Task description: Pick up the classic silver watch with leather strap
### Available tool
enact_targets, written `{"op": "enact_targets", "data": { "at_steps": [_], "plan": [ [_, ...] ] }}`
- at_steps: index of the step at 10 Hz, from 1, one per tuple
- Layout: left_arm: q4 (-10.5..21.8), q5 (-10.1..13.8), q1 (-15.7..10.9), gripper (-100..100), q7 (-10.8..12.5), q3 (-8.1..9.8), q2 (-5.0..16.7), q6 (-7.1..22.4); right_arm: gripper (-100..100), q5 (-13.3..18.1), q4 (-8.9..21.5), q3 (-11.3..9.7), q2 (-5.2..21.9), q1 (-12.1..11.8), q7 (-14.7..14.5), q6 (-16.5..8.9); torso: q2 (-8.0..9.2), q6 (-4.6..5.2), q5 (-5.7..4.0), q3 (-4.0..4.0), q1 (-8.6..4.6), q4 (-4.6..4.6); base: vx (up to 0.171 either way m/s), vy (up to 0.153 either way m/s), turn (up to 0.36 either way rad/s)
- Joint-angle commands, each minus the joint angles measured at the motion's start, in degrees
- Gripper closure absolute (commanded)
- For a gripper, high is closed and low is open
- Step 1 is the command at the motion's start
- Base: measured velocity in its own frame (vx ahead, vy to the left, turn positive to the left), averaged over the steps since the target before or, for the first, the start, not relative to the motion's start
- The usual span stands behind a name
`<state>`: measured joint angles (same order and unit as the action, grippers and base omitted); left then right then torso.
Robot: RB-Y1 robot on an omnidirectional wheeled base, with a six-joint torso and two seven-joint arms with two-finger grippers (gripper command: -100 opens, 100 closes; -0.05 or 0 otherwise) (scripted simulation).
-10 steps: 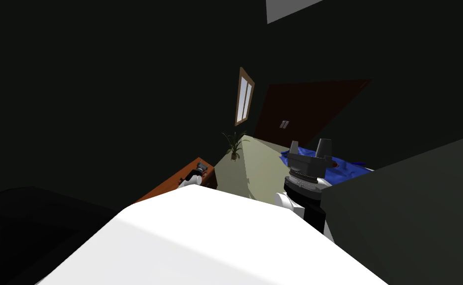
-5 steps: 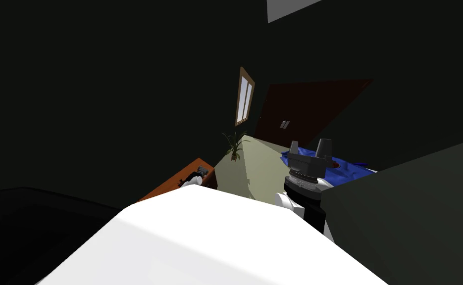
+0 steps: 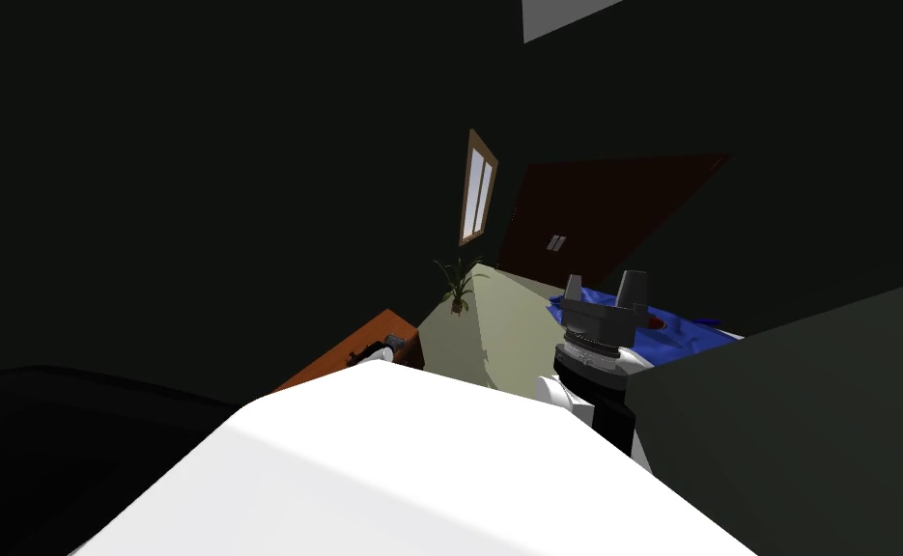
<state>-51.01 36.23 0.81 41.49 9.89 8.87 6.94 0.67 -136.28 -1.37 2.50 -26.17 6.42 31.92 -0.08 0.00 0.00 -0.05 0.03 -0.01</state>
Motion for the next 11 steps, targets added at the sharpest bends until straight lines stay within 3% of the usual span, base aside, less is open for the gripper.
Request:
{"op": "enact_targets", "data": {
  "at_steps": [1,4,5,6,9,10,11],
  "plan": [
    [2.07,1.09,-0.48,-100,0.92,0.59,-0.10,1.63,0,0.00,0.00,0.00,0.00,0.00,0.00,0.00,0.00,0.00,0.00,0.00,0.00,0.00,0.021,0.011,0.002],
    [2.10,0.92,-0.53,-100,0.91,0.90,-0.28,2.01,0,0.00,0.00,0.00,0.00,0.00,0.00,0.00,0.06,0.00,-0.01,0.03,-0.03,0.01,0.006,0.002,0.001],
    [2.25,1.06,-0.56,0,0.97,0.80,-0.21,1.92,0,0.00,0.00,0.00,0.00,0.00,0.00,0.00,0.08,0.00,-0.01,0.04,-0.04,0.02,0.000,0.000,0.000],
    [3.40,0.81,-0.24,-100,0.43,0.53,-1.69,-0.16,0,0.00,0.00,0.00,0.00,0.00,0.00,0.00,0.09,0.00,-0.02,0.05,-0.04,0.02,0.034,0.047,-0.015],
    [4.86,0.51,0.16,-100,-0.24,0.18,-3.53,-2.78,0,0.00,0.00,0.01,0.01,-0.01,0.00,0.00,-0.22,-0.01,0.05,-0.12,0.28,-0.04,0.066,0.070,-0.017],
    [4.64,0.45,0.06,-100,-0.15,0.31,-3.30,-2.19,0,0.00,0.00,0.00,0.00,0.00,0.00,0.00,-0.06,0.00,0.03,-0.05,0.08,-0.02,-0.004,-0.007,-0.004],
    [4.84,0.54,0.01,100,-0.16,0.19,-3.30,-2.54,0,0.00,0.00,0.00,0.00,0.00,0.00,0.00,0.05,0.00,-0.01,0.03,-0.04,0.01,0.000,0.000,0.000]
  ]
}}
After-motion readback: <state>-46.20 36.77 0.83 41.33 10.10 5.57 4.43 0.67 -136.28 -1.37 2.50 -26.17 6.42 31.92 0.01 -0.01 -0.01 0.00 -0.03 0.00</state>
